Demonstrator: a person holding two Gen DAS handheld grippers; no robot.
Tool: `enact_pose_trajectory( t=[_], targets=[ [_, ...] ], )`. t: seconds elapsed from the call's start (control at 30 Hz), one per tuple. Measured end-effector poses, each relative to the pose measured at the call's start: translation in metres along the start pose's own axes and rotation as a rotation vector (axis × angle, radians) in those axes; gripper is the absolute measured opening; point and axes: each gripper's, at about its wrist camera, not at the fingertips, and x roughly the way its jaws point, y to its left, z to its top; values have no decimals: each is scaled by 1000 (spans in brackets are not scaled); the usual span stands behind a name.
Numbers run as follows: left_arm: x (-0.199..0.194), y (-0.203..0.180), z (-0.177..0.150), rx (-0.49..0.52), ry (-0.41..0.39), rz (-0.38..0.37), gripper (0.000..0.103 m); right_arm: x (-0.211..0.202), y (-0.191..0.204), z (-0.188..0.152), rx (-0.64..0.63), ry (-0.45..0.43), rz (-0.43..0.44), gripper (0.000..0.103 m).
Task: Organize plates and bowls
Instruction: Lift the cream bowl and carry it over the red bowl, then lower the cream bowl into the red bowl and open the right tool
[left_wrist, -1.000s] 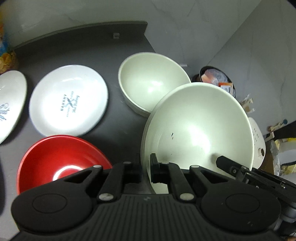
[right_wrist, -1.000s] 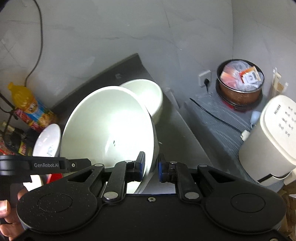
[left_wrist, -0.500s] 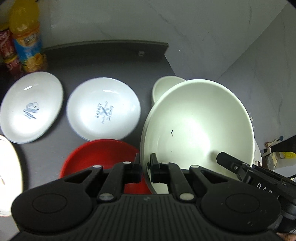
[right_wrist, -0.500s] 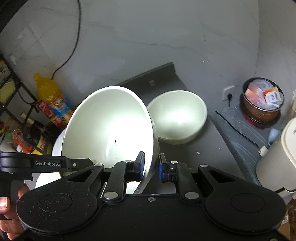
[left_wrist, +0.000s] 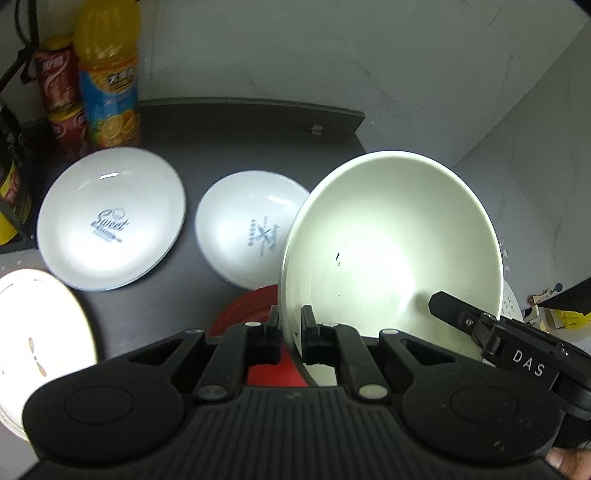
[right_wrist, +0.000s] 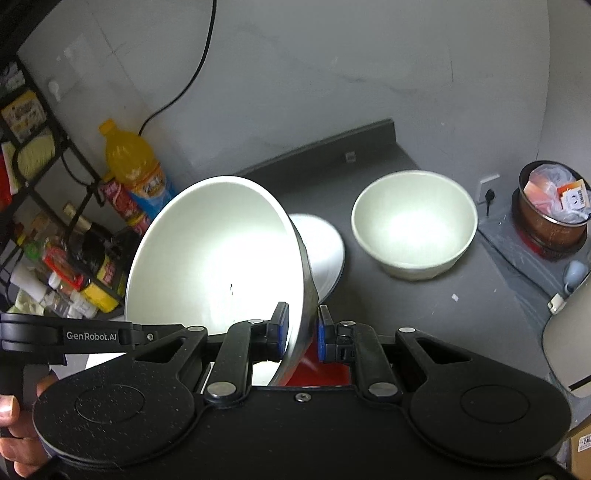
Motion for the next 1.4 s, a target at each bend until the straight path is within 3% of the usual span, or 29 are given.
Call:
enact_pose_trajectory(
  t=[0.5, 0.77, 1.03, 1.2, 1.4],
  targets=[
    [28, 36, -31, -15, 96, -19, 8, 29, 6, -32, -32, 187, -26, 17],
    [42, 37, -33, -47, 179, 63, 8, 50, 15, -32, -110, 304, -53, 21],
    [58, 38, -30, -77, 243, 115, 10, 68, 6, -28, -129, 364, -46, 21],
    [71, 37, -31, -92, 276, 135, 10, 72, 7, -27, -143, 379, -34, 29],
    [73, 34, -30, -86, 301, 150, 12, 65, 5, -19, -126, 398, 37, 48]
  ],
)
